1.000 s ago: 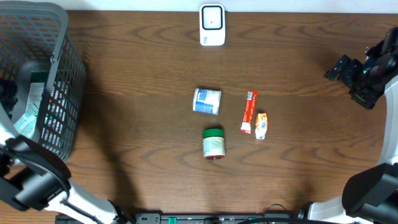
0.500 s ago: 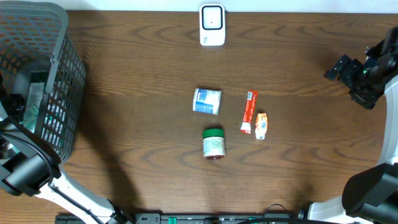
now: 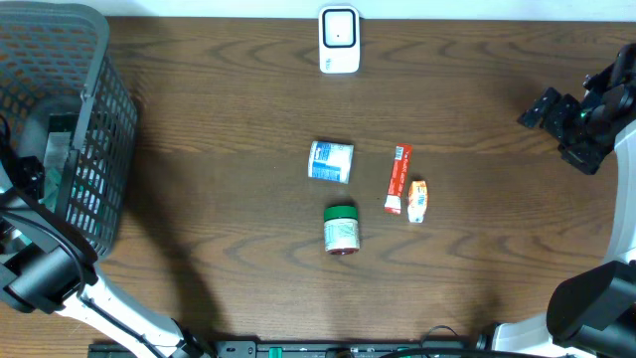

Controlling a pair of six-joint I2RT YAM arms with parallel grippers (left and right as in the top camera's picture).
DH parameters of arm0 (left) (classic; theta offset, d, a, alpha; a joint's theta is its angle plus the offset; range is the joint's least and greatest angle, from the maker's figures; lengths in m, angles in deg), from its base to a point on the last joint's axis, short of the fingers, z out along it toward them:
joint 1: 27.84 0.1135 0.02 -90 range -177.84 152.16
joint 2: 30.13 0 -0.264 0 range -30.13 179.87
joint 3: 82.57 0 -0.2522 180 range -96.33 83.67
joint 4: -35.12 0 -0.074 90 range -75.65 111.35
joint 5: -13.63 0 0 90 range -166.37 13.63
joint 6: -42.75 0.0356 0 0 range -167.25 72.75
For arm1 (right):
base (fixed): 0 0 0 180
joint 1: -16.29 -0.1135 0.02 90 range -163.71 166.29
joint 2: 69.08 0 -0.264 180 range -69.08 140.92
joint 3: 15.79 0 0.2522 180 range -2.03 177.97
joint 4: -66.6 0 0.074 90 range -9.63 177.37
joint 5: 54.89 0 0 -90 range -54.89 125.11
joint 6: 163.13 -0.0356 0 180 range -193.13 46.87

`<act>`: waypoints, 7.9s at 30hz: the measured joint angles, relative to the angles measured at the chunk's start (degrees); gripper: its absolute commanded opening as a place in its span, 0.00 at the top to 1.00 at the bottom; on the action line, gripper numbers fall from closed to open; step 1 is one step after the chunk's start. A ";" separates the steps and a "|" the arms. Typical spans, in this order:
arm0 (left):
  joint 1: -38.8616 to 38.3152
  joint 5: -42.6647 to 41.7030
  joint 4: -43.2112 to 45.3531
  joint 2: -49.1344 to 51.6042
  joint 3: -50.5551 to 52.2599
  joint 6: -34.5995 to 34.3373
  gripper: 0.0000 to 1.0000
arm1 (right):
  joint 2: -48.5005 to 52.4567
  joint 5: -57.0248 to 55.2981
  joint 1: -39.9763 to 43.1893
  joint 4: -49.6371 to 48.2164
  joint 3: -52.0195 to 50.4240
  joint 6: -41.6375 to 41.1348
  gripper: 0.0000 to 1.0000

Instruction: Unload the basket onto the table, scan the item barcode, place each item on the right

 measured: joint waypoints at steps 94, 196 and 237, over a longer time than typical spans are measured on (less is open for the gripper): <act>-2.25 -4.26 25.11 -5.31 18.67 4.35 0.27 | 0.00 0.00 0.00 0.00 0.00 0.00 0.01; -2.16 -4.70 30.03 -5.38 19.21 21.77 0.76 | 0.00 0.00 0.00 0.00 0.00 0.00 0.01; -42.40 -14.99 16.44 -37.73 26.12 26.93 0.77 | 0.00 0.00 0.00 0.02 0.00 0.00 0.01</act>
